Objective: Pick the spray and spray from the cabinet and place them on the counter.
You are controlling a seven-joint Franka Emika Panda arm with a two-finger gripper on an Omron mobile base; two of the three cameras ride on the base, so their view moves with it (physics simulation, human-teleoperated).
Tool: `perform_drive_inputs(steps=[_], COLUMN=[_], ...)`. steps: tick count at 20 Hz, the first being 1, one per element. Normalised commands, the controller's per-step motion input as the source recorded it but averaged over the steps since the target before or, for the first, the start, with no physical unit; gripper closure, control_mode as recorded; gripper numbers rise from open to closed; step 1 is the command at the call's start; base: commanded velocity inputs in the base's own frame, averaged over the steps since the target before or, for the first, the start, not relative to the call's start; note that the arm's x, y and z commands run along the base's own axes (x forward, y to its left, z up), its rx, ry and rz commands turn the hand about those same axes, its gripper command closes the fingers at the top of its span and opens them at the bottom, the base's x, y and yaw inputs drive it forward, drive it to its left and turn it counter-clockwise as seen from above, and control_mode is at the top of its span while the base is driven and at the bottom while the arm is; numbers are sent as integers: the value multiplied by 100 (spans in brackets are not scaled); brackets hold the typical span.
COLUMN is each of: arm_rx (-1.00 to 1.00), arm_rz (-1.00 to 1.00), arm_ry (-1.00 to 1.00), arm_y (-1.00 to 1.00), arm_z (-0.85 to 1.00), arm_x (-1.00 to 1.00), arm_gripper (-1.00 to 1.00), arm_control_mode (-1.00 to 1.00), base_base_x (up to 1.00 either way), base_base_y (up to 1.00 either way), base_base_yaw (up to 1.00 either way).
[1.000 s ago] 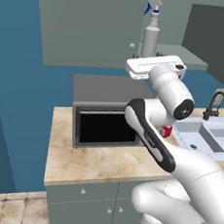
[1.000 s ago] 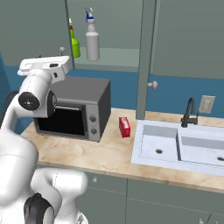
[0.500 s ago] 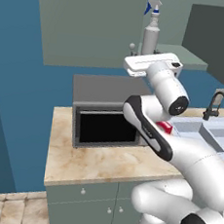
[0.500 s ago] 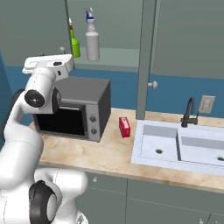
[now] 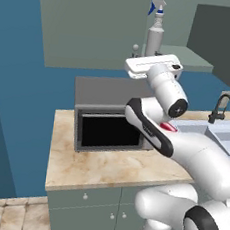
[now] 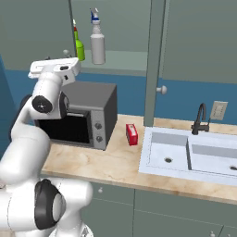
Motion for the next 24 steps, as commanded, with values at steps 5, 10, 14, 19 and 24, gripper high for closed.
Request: perform_drive_inputs(steps=[5,10,14,19,24], arm_rx=[0,0,0,0,0], arm_rz=[-1,-4,-4,-5,-5], arm_ry=[0,0,0,0,0], arm_y=[5,9,12,19,17], arm_z=[0,0,0,0,0], arm_x=[15,12,12,9,8], arm_gripper=[-100,-100,-100,-100,-100], arm_control_mode=[-100,-100,-100,-100,-100], base_base_x=[0,0,0,0,0], base_base_y=[0,0,0,0,0], base_base_yaw=[0,0,0,0,0])
